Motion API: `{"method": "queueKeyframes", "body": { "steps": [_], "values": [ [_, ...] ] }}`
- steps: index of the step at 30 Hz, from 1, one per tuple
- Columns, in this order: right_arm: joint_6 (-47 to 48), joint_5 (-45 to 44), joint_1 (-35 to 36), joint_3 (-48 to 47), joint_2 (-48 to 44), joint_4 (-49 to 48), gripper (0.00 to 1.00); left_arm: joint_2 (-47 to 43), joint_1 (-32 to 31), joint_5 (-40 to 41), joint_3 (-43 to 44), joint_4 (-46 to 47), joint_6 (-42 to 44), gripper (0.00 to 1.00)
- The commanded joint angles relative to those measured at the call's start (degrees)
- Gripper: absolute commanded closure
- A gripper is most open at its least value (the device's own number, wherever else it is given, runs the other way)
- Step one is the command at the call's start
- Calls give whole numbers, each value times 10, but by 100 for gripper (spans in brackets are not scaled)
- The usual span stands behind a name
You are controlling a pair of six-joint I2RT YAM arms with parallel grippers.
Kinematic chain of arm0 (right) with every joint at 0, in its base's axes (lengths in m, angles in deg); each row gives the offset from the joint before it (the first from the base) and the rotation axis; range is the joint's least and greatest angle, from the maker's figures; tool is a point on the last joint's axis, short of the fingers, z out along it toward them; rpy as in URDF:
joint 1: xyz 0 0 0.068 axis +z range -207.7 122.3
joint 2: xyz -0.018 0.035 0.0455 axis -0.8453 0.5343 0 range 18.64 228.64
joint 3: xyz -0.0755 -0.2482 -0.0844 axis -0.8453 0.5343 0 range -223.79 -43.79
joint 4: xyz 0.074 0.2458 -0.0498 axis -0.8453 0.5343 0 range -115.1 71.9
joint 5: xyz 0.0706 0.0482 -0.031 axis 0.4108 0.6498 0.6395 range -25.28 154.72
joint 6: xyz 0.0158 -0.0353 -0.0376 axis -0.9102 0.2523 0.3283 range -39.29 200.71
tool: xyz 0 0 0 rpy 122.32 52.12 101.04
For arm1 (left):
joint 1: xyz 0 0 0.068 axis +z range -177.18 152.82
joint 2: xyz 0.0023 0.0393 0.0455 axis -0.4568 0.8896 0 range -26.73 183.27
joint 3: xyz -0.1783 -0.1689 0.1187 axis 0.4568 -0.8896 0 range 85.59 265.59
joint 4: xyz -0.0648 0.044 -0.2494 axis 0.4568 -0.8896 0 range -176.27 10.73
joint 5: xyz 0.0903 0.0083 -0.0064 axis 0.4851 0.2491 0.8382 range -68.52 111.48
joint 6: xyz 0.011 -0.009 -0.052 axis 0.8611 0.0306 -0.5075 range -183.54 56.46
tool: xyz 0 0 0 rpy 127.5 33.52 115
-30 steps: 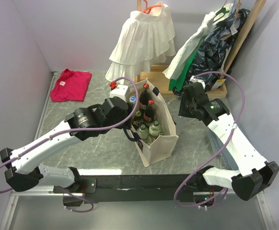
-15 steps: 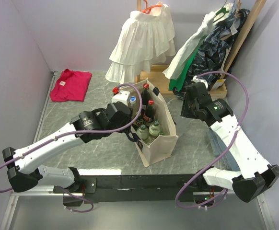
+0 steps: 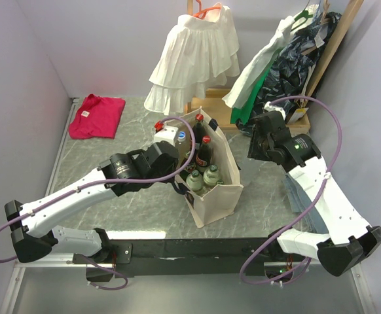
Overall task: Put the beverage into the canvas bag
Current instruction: Pick up the drink from the center of the board.
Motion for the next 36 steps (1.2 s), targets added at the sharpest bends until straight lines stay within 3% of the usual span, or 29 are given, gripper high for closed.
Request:
{"method": "queueKeyframes", "body": {
  "steps": [1, 12, 36],
  "values": [
    [6, -19, 0, -50, -26, -44, 100, -3, 1, 9, 0, 4, -1, 67],
    [14, -31, -1, -78, -28, -30, 100, 2, 2, 23, 20, -9, -1, 99],
    [68, -55, -1, -245, -26, 1, 100, -17, 1, -9, 74, -7, 16, 99]
  ]
}}
